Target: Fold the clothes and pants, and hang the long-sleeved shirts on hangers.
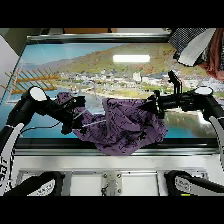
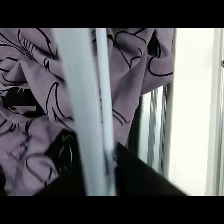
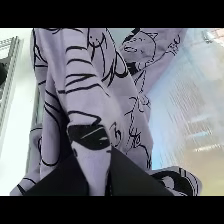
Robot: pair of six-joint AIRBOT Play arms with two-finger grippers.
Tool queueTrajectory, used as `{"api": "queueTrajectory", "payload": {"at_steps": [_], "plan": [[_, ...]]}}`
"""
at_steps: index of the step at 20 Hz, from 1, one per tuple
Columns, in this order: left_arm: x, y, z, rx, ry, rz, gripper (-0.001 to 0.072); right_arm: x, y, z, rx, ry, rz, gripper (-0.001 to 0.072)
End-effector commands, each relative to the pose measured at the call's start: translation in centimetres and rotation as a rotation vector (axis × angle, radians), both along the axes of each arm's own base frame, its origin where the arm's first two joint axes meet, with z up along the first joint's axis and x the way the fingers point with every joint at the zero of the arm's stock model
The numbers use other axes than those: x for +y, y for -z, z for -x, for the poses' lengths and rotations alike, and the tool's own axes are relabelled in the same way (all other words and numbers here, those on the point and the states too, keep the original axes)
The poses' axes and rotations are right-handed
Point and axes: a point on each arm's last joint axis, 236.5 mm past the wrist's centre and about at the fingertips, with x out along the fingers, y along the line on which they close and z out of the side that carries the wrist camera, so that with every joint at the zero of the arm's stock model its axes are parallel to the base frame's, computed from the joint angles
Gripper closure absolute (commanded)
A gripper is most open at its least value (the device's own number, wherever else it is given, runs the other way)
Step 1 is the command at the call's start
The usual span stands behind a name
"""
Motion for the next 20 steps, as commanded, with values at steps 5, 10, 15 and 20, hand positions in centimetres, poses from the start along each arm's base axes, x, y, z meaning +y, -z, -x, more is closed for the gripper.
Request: {"api": "queueTrajectory", "payload": {"at_steps": [5,10,15,20], "plan": [[1.8,1.2,-0.6,0.072,-0.168,-0.122,0.0301,0.0,-0.1,0.0,-0.019,-0.006,-0.001,0.0689],[1.9,1.3,-1.9,0.081,-0.282,-0.131,0.0302,0.2,-0.9,0.0,-0.023,-0.005,-0.036,0.0690],[4.1,1.1,-3.5,0.134,-0.487,-0.128,0.0301,0.3,-1.5,0.1,-0.022,-0.006,-0.061,0.0690],[6.2,-0.6,-5.0,0.068,-0.601,-0.105,0.0301,0.3,-1.5,0.1,-0.021,-0.006,-0.061,0.0691]]}}
